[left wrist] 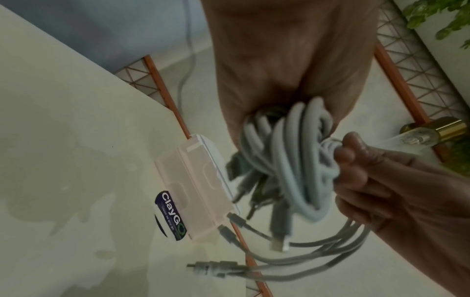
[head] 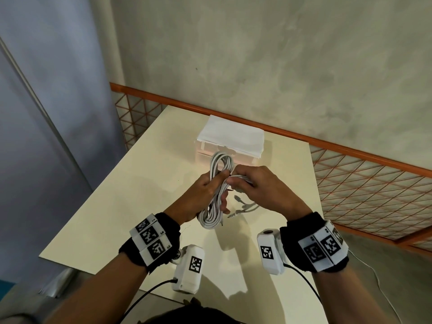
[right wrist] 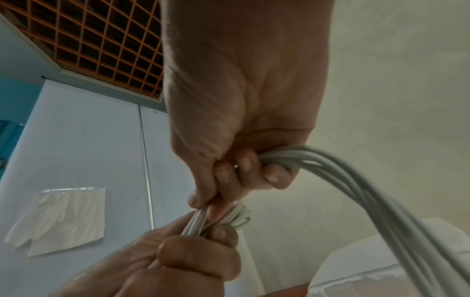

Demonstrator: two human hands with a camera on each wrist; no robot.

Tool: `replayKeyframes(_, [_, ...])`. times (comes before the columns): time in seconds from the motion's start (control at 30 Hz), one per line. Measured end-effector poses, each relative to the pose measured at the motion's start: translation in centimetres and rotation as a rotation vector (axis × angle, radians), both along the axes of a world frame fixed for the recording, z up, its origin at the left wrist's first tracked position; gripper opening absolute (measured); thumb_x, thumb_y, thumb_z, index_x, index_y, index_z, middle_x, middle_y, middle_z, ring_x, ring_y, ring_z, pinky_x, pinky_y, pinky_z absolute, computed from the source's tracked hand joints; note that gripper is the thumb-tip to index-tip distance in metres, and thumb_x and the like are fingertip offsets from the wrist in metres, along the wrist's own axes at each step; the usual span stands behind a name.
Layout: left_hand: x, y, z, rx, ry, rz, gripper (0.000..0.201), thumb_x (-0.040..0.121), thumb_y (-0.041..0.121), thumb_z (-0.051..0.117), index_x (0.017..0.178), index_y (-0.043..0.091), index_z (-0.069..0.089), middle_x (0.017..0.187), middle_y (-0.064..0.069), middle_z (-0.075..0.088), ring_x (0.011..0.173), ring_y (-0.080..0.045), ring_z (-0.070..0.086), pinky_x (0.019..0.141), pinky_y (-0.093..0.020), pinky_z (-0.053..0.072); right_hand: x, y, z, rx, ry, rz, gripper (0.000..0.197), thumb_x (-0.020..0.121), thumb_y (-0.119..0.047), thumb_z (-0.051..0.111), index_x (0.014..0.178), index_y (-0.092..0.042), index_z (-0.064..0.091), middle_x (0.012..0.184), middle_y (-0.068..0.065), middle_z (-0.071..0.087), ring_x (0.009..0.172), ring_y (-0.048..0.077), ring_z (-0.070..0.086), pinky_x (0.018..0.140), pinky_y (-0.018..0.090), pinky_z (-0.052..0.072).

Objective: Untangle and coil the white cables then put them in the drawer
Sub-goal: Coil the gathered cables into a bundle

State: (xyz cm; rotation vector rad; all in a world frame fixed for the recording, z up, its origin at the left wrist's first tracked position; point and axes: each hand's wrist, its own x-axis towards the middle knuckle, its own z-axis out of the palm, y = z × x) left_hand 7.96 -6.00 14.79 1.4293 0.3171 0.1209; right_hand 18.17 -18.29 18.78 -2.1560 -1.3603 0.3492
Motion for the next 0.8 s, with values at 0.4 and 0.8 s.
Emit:
replayKeyframes(0.4, [-0.8, -0.4, -0.7, 0.102, 0.118, -0.236, 0.061, 0.082, 0.073, 0.021, 0.059, 0.021, 0.043, 0.048, 0.003, 0.038, 0.039, -0.013, 0.033, 0.047, -0.024, 0.042, 1.4, -1.0, 2.4, -0.001, 0.043, 0.028, 0.036, 0.096, -0.027, 0.050, 0.070, -0.008, 0.065, 0.058, -0.007, 0.058, 0.055, 0.001, 0.050, 0.055, 0.010, 0.036])
replayKeyframes(0.8, [-0.4, -0.9, -1.7, 0.081, 0.237, -0.334, 0.082, 0.073, 0.080, -0.007, 0.064, 0.014, 0.039, 0.048, 0.001, 0.038, 0.038, -0.015, 0.030, 0.048, -0.026, 0.035, 1.1, 0.3, 1.3, 0.007, -0.009, 0.046, 0.044, 0.095, -0.030, 0.052, 0.052, -0.036, 0.044, 0.052, -0.025, 0.055, 0.053, -0.001, 0.051, 0.055, 0.011, 0.033])
